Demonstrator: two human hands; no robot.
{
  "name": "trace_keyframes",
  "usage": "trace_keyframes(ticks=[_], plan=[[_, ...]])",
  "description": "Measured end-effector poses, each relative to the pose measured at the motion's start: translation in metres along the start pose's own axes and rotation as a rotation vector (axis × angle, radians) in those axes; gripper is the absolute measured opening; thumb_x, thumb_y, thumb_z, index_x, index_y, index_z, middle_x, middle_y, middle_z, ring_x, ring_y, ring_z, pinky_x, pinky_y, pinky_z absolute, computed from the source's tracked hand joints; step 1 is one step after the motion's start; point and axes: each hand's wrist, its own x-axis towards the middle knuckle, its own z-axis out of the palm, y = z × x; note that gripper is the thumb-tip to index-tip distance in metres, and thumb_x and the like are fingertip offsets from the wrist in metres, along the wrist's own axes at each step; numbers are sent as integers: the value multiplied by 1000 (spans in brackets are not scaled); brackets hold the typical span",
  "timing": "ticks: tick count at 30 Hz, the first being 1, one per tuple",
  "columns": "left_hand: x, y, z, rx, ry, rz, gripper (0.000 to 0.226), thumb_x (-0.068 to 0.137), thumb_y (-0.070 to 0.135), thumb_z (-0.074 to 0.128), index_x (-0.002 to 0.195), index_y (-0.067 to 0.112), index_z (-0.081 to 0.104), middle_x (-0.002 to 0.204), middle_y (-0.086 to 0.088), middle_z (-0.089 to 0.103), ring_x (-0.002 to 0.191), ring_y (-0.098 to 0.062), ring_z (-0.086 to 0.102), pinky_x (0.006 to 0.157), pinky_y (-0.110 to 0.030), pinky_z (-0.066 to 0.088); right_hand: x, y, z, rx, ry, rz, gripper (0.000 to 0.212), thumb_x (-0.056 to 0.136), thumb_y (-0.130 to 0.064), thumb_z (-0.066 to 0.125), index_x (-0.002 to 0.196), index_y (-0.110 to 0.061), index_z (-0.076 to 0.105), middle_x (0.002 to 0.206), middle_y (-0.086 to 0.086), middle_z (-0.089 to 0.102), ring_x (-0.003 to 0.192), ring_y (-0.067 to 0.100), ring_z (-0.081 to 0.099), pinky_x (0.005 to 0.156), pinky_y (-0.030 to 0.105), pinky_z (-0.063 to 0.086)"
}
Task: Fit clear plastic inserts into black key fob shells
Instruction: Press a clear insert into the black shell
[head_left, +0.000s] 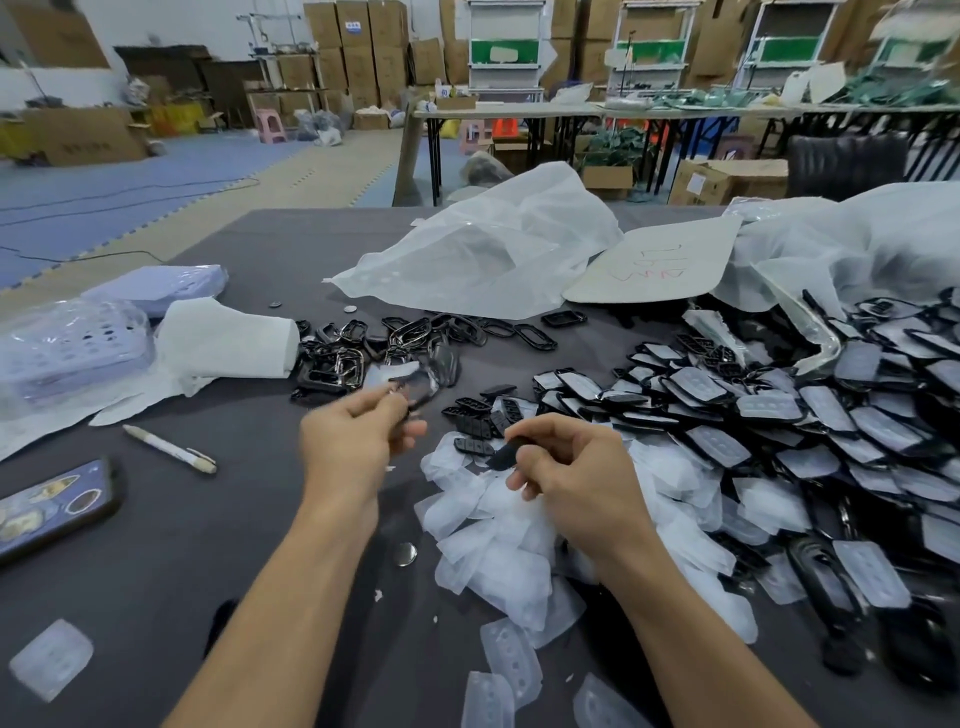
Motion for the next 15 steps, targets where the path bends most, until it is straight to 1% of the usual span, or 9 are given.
trace_keyframes(ticks=[1,3,5,7,9,12,15], plan=[[-11,-5,-3,-25,-25,-23,13,91,-1,73,91,11,78,71,-4,78,58,-14,74,49,-19,54,0,-1,0,43,1,6,31,90,8,60,89,-17,78,70,8,74,61,18,70,58,25,54],[-26,-16,-10,-10,-57,-28,14,88,-1,77,93,13,80,76,-7,80,61,-16,75,53,-23,58,-1,-3,-2,103,0,25,30,89,11,60,92,-13,78,71,10,75,62,20,71,60,25,57],[-33,-23,-12,77,-93,-9,19,85,0,79,93,18,82,79,-5,80,66,-17,75,64,-29,62,-1,-4,-2,138,7,39,27,89,11,63,93,-12,78,69,15,74,63,22,71,61,27,58],[-36,-21,-10,119,-121,2,25,85,0,79,84,24,83,81,-4,81,70,-19,75,72,-31,63,0,-5,-3,163,18,46,23,89,9,65,94,-10,77,68,17,73,62,23,71,59,26,58],[-38,-17,-5,104,-160,-6,29,88,-3,74,85,24,83,83,-5,81,74,-19,77,70,-30,63,1,-6,-3,189,25,51,18,89,8,68,93,-8,76,68,16,73,60,23,70,57,25,57],[-42,-12,2,65,-210,-14,30,90,-10,67,102,15,78,86,-6,81,77,-19,79,64,-22,61,2,-6,-2,225,23,54,13,88,5,72,89,-7,76,72,18,74,58,23,69,55,26,56],[-47,-10,6,61,-243,1,29,90,-11,67,106,12,77,86,-6,81,78,-19,80,64,-23,62,4,-5,-2,228,24,41,11,90,0,74,82,-8,76,72,18,74,56,24,67,52,26,54]])
